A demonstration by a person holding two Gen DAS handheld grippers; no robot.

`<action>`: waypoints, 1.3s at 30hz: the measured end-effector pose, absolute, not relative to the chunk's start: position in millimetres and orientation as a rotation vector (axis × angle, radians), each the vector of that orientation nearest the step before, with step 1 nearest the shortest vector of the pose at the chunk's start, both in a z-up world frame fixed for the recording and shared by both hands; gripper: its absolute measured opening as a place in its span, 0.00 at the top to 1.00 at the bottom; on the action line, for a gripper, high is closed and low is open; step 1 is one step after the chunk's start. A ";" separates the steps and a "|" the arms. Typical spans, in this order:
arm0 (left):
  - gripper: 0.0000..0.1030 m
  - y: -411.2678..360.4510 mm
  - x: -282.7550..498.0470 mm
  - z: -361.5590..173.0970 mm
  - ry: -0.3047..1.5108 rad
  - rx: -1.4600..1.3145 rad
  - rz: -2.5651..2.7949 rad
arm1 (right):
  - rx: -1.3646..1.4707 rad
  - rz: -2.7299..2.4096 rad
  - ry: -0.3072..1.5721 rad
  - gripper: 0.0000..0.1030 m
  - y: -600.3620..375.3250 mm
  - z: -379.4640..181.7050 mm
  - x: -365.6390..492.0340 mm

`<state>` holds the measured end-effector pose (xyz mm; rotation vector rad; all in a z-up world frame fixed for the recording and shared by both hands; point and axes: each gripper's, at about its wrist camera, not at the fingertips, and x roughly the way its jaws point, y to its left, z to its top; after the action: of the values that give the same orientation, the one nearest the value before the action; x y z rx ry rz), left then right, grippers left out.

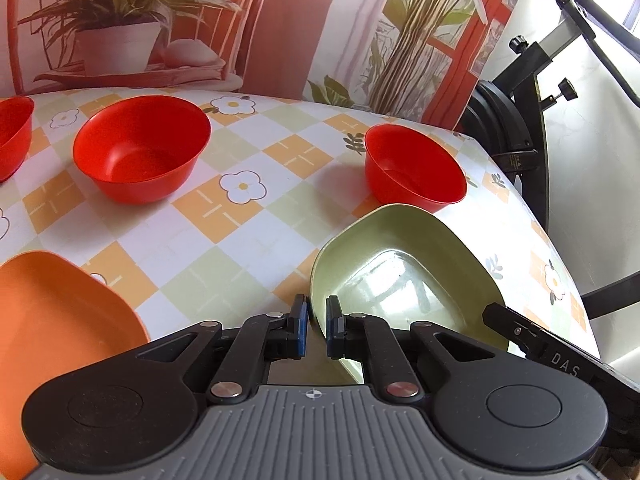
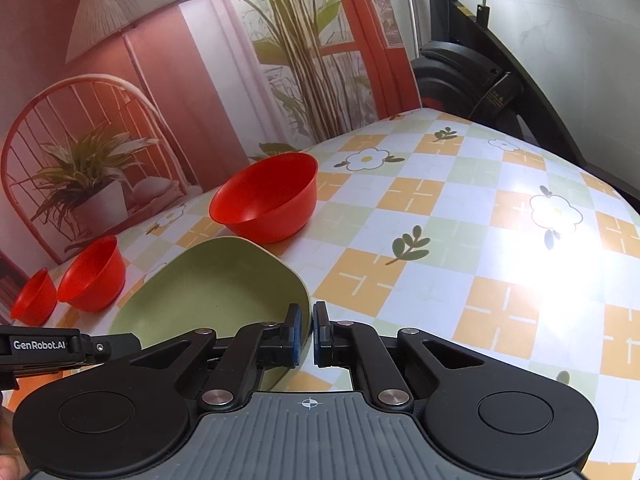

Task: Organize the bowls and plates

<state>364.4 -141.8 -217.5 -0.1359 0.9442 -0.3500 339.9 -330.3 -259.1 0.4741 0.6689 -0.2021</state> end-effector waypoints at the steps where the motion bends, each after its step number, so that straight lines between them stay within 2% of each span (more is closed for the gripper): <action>1: 0.90 -139.9 361.7 -214.4 0.934 -0.134 -0.347 | 0.474 -0.197 0.666 0.95 -328.9 -257.7 339.4; 21: 0.90 -73.5 343.5 -173.7 0.865 -0.220 -0.277 | 0.445 -0.056 0.635 0.95 -279.4 -218.3 349.2; 39: 0.89 13.4 321.6 -158.7 0.818 -0.332 -0.130 | 0.330 0.137 0.651 0.95 -199.0 -189.2 399.8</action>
<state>321.6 13.4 -158.7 -0.3319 0.8179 -0.1298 399.8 -199.0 -189.2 0.3296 0.6509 0.1369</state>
